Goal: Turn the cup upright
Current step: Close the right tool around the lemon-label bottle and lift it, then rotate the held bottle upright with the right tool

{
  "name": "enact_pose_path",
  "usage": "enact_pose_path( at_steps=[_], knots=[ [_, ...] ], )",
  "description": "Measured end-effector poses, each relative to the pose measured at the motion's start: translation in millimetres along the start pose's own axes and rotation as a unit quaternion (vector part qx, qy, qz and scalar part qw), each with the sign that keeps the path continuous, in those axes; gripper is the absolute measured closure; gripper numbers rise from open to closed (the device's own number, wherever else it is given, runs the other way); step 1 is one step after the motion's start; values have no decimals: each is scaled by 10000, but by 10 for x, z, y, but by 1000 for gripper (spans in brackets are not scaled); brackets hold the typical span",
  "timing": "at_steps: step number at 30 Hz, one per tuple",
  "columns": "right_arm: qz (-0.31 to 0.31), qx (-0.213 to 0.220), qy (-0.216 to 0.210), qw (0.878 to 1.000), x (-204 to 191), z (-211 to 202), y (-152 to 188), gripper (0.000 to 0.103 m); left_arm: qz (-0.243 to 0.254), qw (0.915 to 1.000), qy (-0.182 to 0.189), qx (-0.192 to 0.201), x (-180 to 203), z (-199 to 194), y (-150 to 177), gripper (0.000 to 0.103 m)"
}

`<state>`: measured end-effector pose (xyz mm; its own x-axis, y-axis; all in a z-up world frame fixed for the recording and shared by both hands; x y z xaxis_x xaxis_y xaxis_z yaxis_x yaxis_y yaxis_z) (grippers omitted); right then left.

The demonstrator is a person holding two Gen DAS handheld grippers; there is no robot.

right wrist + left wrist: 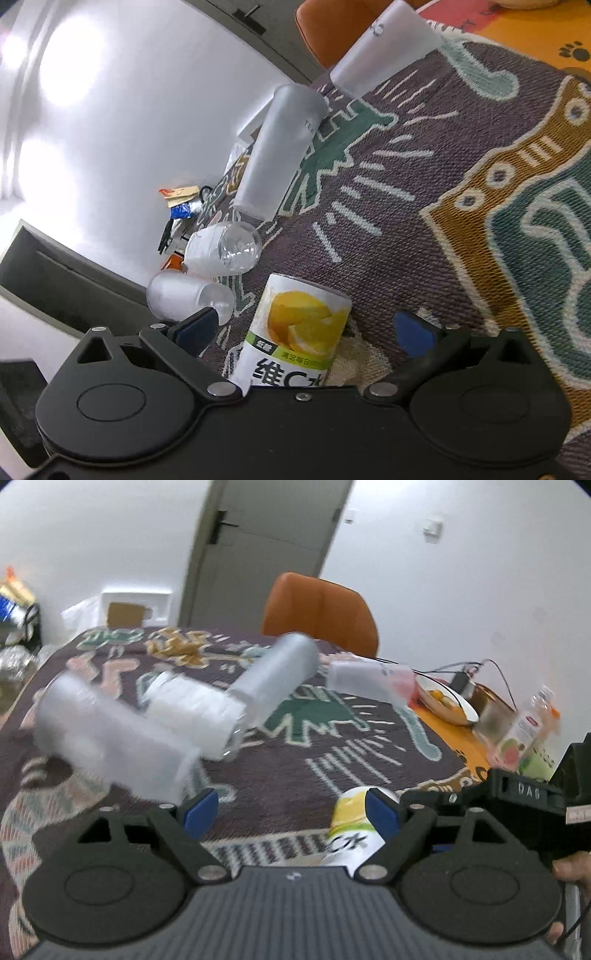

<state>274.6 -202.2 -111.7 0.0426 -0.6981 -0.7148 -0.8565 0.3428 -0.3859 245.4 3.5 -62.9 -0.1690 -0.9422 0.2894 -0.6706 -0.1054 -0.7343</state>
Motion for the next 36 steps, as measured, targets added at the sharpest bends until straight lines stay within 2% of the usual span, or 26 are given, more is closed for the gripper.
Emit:
enact_pose_path(
  at_steps=[6, 16, 21, 25, 29, 33, 36],
  knots=[
    [82, -56, 312, 9995, 35, 171, -96, 0, -474, 9986, -234, 89, -345, -74, 184, 17],
    [-79, -472, 684, 9965, -100, 454, -99, 2, -1184, 9915, -472, 274, -788, -222, 404, 17],
    [15, -561, 780, 9954, -85, 475, -147, 15, -1241, 9901, -555, 353, -870, -293, 413, 17],
    [43, -688, 833, 9941, -53, 439, -142, 38, -1284, 9892, -574, 402, -878, -339, 433, 17],
    [115, -750, 621, 9952, -48, 365, -105, 40, -1234, 9899, -576, 400, -826, -371, 473, 17],
    [77, -578, 415, 9974, -50, 198, -113, 41, -1183, 9903, -622, 387, -747, -382, 484, 17],
    [-244, -339, 383, 9984, -158, 70, -121, 41, -1121, 9909, -601, 436, -661, -428, 477, 17]
  ],
)
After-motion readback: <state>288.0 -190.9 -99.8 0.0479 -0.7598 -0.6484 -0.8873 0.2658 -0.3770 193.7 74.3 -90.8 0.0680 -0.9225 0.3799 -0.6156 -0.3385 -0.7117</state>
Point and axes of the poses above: each gripper's, at about its wrist camera, not at the fingertips, and z roughly the way its jaws point, x to its right, y to its underside, the point moved 8 cm from there along z, roughly the way its jaws point, and after that the axes turned 2 degrees about -x, right-handed, at the moved point
